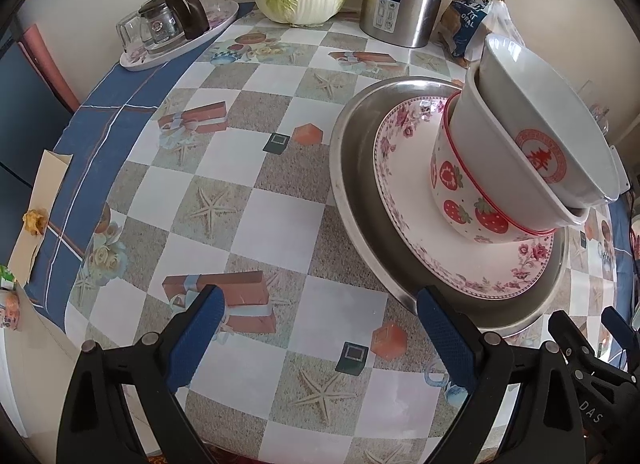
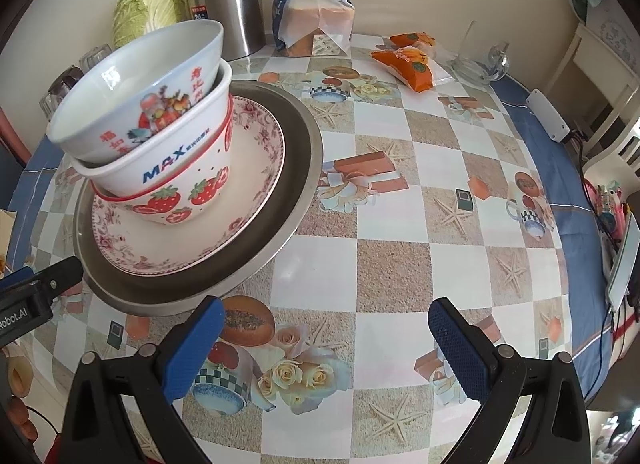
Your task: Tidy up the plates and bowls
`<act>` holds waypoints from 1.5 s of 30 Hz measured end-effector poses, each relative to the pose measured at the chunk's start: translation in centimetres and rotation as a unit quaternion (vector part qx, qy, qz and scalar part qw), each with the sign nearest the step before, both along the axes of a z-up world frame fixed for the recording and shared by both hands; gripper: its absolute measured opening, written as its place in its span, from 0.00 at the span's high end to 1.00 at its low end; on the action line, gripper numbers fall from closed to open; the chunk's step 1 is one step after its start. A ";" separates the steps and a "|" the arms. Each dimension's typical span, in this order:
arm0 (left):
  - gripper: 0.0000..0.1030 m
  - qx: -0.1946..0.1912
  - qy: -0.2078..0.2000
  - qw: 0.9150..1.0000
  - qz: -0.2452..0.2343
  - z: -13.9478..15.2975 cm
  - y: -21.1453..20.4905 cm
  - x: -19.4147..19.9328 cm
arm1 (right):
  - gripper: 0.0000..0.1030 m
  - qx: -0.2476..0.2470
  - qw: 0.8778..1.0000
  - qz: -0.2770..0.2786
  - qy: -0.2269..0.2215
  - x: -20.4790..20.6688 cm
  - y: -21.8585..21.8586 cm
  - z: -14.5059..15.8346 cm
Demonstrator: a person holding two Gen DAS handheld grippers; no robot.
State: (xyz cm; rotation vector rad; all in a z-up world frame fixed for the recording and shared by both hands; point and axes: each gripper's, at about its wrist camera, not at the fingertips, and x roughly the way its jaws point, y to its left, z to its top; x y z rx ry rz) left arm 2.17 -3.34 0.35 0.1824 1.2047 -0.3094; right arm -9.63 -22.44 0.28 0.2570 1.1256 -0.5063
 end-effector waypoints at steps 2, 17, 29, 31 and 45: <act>0.06 0.000 0.001 1.000 0.000 0.0 0.0 0.0 | 0.00 -0.002 1.000 0.002 -0.001 0.0 0.0 0.1; 0.06 -0.004 -0.005 1.000 0.003 0.2 0.0 0.0 | 0.00 -0.003 1.000 0.002 0.000 0.0 0.0 0.2; 0.06 -0.003 -0.008 1.000 0.000 0.3 -0.1 0.0 | 0.00 -0.003 1.000 0.002 0.000 0.1 0.0 0.2; 0.06 -0.003 -0.009 1.000 0.000 0.4 -0.2 0.0 | 0.00 -0.003 1.000 0.002 0.000 0.1 0.0 0.2; 0.06 0.011 -0.020 1.000 0.000 0.6 -0.3 -0.2 | 0.00 -0.004 1.000 0.001 -0.001 0.1 -0.2 0.2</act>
